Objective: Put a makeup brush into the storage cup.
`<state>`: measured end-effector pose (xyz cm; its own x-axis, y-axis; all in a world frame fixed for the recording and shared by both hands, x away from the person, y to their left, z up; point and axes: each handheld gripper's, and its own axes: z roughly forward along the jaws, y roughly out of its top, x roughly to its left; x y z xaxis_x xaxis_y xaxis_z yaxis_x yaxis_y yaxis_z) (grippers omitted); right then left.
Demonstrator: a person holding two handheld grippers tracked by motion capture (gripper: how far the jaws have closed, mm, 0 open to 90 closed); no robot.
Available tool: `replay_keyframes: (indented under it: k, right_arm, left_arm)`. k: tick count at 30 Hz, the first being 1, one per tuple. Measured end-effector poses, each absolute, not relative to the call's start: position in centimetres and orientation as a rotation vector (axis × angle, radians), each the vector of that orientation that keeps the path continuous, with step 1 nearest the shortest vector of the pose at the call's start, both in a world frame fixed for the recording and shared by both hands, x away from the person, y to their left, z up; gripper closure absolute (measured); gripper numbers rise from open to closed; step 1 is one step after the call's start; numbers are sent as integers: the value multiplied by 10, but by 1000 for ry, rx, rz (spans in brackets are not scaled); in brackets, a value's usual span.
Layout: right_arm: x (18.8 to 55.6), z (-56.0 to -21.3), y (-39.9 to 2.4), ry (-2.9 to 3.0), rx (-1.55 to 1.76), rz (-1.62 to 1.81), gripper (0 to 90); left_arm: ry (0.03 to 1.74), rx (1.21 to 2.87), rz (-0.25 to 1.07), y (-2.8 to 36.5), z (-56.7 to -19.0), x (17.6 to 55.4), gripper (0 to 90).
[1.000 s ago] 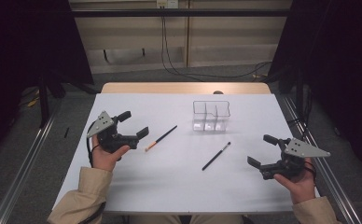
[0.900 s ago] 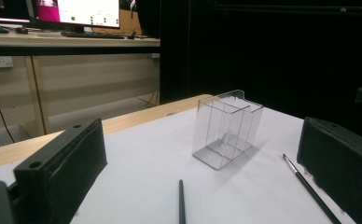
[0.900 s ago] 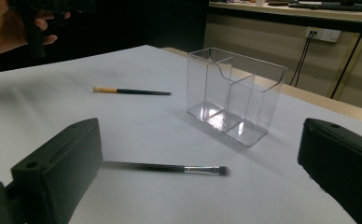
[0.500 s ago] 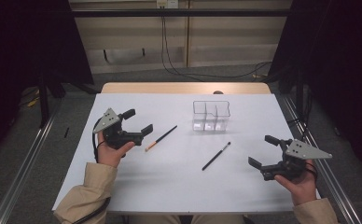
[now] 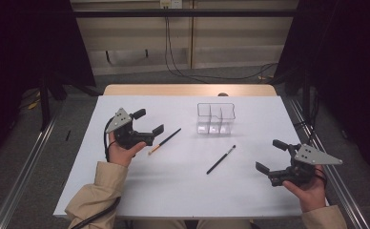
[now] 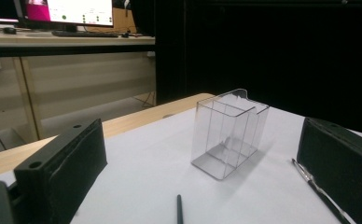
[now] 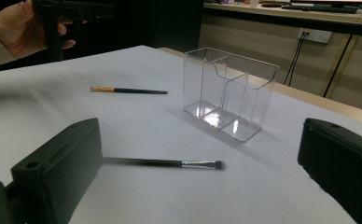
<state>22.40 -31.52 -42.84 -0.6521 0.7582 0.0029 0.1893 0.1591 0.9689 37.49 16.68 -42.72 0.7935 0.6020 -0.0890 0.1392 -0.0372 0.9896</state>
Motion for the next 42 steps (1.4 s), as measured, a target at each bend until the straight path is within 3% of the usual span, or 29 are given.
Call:
replay_keyframes:
  k: [20, 42]
  right_arm:
    - [223, -428, -316, 1947, 900, 1517, 0]
    - [222, -429, -317, 1950, 900, 1518, 0]
  left_arm:
    - [664, 1728, 379, 162, -428, 387, 17]
    - [806, 2053, 188, 148, -426, 411, 6]
